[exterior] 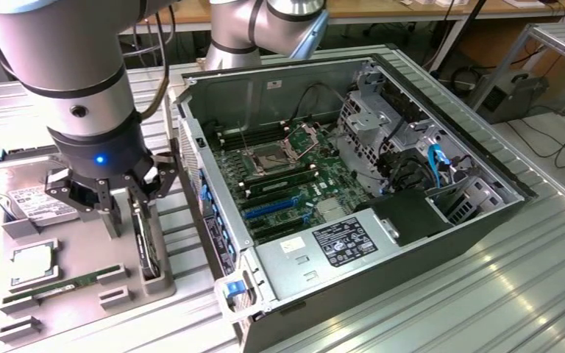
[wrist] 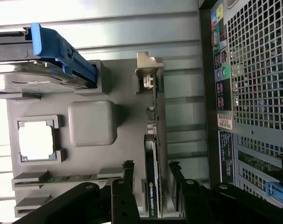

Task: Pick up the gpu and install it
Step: 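Pick up the gpu and move the gpu toward the slot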

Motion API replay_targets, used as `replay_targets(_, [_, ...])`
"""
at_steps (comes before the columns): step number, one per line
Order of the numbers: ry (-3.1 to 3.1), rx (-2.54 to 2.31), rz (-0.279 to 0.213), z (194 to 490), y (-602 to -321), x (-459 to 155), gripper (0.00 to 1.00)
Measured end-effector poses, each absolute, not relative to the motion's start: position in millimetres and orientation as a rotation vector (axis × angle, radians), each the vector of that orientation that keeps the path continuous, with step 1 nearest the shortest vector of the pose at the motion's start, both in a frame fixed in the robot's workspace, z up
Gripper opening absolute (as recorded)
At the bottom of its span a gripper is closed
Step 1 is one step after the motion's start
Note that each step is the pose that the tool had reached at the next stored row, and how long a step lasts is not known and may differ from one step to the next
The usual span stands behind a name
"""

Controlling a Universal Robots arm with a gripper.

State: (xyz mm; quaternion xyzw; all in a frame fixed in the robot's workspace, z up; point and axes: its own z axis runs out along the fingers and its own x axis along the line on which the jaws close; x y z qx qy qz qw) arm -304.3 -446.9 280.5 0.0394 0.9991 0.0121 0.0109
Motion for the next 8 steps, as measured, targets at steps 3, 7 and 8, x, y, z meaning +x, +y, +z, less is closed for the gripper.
replay_targets(3, [3.117, 0.123, 0.037, 275.0, -446.1, -304.3, 0.42])
replay_targets(7, [3.117, 0.123, 0.037, 267.7, -446.1, -304.3, 0.42])
replay_targets(8, [3.117, 0.123, 0.037, 266.0, -446.1, -304.3, 0.42])
